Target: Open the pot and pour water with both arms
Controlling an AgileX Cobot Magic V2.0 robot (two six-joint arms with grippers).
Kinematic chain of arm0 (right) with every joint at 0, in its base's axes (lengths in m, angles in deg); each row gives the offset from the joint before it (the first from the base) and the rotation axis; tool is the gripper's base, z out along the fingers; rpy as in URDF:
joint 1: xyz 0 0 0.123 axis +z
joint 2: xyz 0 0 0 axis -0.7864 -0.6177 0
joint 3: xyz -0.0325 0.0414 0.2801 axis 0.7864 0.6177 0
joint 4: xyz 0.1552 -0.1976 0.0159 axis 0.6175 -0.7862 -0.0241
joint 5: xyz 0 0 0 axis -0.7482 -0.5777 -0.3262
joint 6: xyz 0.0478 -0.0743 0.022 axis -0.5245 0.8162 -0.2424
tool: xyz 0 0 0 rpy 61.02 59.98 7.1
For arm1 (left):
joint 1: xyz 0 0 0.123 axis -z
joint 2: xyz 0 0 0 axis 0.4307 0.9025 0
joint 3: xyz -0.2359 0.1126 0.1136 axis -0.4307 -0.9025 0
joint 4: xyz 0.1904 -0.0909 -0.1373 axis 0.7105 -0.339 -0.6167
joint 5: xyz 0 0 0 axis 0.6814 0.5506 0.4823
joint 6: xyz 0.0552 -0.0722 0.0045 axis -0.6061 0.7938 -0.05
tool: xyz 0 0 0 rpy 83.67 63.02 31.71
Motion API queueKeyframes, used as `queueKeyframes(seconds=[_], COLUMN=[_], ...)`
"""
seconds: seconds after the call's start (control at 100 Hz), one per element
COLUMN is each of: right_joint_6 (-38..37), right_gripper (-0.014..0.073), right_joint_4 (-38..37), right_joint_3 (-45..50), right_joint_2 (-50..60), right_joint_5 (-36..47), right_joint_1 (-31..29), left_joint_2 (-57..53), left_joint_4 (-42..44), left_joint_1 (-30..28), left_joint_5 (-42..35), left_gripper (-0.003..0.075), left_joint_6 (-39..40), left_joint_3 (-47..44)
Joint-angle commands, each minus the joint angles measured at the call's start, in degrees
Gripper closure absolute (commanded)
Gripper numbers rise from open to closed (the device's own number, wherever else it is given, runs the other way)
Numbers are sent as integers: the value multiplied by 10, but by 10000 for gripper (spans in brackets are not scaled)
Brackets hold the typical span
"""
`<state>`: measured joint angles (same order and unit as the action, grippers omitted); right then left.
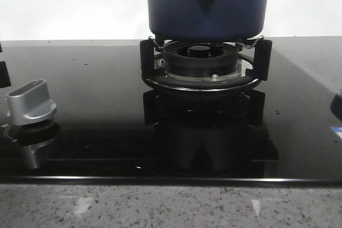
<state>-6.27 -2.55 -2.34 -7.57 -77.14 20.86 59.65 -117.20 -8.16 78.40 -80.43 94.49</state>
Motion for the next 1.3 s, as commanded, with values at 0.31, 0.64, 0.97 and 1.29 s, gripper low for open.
queueKeyframes(seconds=[0.31,0.64,0.97,1.29], right_joint_6=[13,13,13,13], right_gripper=[266,267,409,410], right_joint_4=[32,45,47,48], right_joint_3=[-13,-13,-8,16], right_joint_2=[-31,-51,-54,-54], right_joint_5=[14,23,33,46], right_joint_1=[-3,-3,-3,-3], left_joint_2=[-21,-21,-21,-21], left_joint_4=[-40,-40,-40,-40], left_joint_1=[-1,-1,-1,-1], left_joint_5=[-1,-3,-16,-16], left_gripper=[403,403,403,403], left_joint_6=[5,-14,-23,-23], left_joint_3=[19,19,19,19])
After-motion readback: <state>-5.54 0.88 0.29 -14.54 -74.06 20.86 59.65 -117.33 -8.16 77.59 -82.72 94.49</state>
